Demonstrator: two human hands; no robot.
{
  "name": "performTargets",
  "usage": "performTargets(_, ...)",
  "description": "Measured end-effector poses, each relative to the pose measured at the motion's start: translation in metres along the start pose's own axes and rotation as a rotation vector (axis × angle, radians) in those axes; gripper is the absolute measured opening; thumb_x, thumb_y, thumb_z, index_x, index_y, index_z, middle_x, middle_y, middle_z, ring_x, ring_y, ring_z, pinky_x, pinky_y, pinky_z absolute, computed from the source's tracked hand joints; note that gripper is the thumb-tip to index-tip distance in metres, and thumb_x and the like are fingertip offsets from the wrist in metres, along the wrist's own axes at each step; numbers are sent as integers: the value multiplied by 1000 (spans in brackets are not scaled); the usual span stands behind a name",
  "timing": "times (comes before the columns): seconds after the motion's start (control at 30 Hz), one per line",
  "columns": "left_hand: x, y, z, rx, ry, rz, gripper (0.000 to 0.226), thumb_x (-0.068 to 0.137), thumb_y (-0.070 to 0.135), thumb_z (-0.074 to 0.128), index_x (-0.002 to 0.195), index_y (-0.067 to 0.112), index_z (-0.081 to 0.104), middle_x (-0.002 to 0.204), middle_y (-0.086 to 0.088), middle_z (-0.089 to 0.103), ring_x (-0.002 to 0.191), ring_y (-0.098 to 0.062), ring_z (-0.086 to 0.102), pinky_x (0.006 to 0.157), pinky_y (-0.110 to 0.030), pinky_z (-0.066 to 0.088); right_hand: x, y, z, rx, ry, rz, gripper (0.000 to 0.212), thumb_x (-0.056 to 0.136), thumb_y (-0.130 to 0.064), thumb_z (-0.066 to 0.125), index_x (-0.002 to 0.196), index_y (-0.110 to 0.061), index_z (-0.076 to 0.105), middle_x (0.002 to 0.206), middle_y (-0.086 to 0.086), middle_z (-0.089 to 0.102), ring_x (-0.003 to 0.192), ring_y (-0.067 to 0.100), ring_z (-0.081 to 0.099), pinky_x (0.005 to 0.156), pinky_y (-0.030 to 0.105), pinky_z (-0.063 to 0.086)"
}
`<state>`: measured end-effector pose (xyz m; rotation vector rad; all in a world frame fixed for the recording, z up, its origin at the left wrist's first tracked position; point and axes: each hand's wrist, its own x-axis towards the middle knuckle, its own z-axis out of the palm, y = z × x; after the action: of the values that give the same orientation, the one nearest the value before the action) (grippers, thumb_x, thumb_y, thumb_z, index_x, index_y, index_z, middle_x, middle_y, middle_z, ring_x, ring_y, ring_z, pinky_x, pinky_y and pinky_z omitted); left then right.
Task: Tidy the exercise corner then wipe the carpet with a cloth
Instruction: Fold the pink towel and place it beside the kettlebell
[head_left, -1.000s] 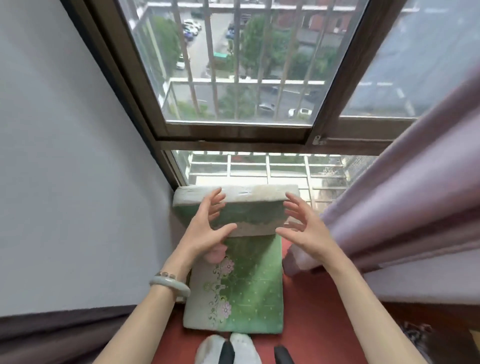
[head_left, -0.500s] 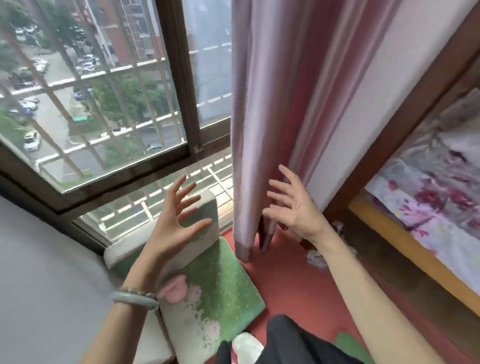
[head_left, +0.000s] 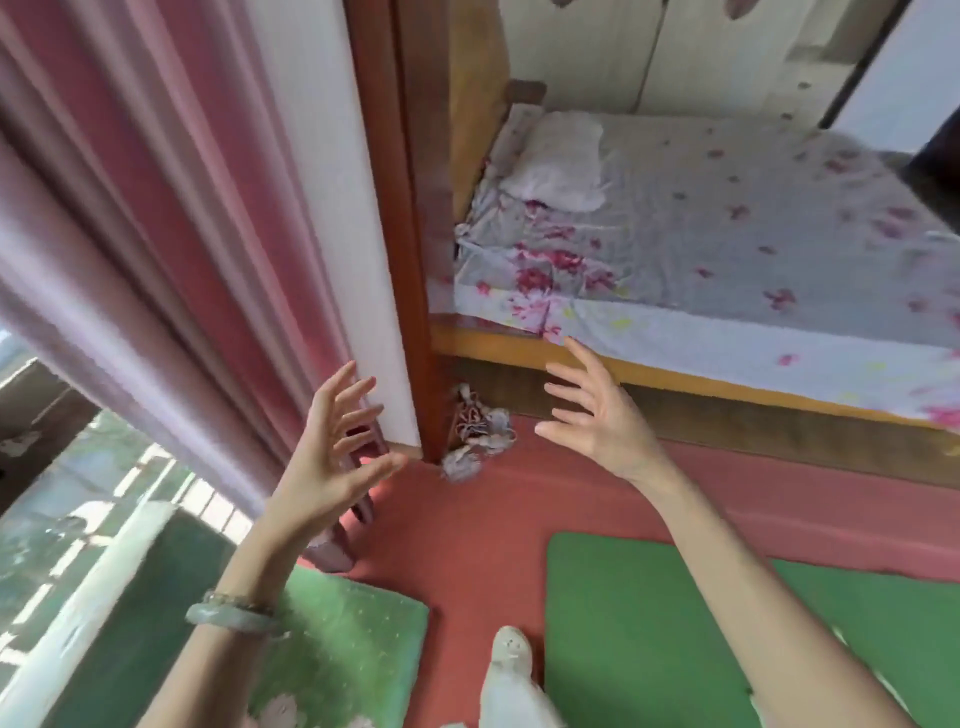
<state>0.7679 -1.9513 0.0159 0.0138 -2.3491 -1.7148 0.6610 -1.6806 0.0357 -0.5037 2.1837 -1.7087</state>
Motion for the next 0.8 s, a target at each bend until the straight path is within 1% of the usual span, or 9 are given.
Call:
performTargets(0.1, 43, 3, 48, -53, -133, 15, 104, 54, 62, 79, 139, 41, 23, 144, 9, 40, 123, -5, 51, 95, -21, 46, -10, 15, -50, -14, 131, 42, 92, 75, -6, 75, 143, -39, 23, 140, -1, 43, 123, 10, 50, 101, 33, 45)
performTargets(0.2, 86, 6, 93, -69, -253, 38, 104, 58, 61, 78, 142, 40, 21, 145, 9, 39, 124, -4, 49, 98, -28, 44, -13, 28, -93, -10, 238, 67, 93, 74, -5, 76, 143, -37, 23, 140, 1, 43, 122, 10, 50, 100, 32, 46)
performTargets(0.33, 145, 14, 149, -72, -392, 77, 97, 68, 31, 81, 142, 39, 19, 144, 8, 38, 125, -8, 48, 100, -31, 44, -5, 40, -145, -14, 355, 86, 92, 75, -5, 75, 144, -36, 24, 140, 2, 42, 122, 10, 50, 100, 33, 46)
performTargets(0.4, 175, 19, 171, -72, -435, 107, 96, 70, 22, 80, 141, 41, 18, 142, 11, 38, 125, -7, 48, 99, -27, 45, 4, 44, -169, -14, 399, 92, 91, 75, -4, 75, 143, -36, 25, 141, 2, 42, 122, 9, 50, 100, 32, 46)
performTargets(0.47, 201, 24, 189, -87, -451, 123, 95, 71, 21, 80, 139, 42, 18, 140, 15, 38, 125, -6, 48, 99, -25, 45, 14, 48, -191, -9, 435, 98, 89, 75, -3, 74, 142, -37, 26, 141, 2, 43, 122, 8, 50, 100, 32, 46)
performTargets(0.57, 234, 26, 212, -106, -480, 125, 95, 68, 21, 75, 142, 37, 18, 143, 8, 38, 125, -8, 48, 100, -29, 44, 25, 53, -217, -8, 476, 99, 88, 76, -3, 74, 141, -39, 26, 139, -2, 44, 122, 7, 50, 101, 32, 46)
performTargets(0.63, 254, 25, 228, -112, -517, 122, 93, 69, 22, 75, 141, 41, 19, 144, 7, 38, 126, -8, 48, 101, -31, 43, 31, 58, -234, -6, 510, 106, 88, 76, -4, 74, 139, -43, 27, 137, -4, 45, 122, 6, 50, 100, 31, 46)
performTargets(0.73, 289, 24, 250, -121, -569, 123, 90, 69, 23, 74, 138, 45, 21, 144, 12, 38, 126, -7, 47, 100, -26, 43, 44, 64, -259, -15, 581, 114, 87, 76, -4, 73, 134, -49, 27, 138, -3, 45, 122, 5, 50, 99, 30, 47)
performTargets(0.8, 318, 23, 267, -131, -603, 126, 88, 69, 22, 74, 137, 44, 22, 142, 16, 39, 125, -4, 48, 99, -23, 42, 55, 70, -276, -7, 634, 123, 88, 76, -2, 73, 134, -48, 27, 138, -1, 46, 122, 7, 51, 95, 26, 48)
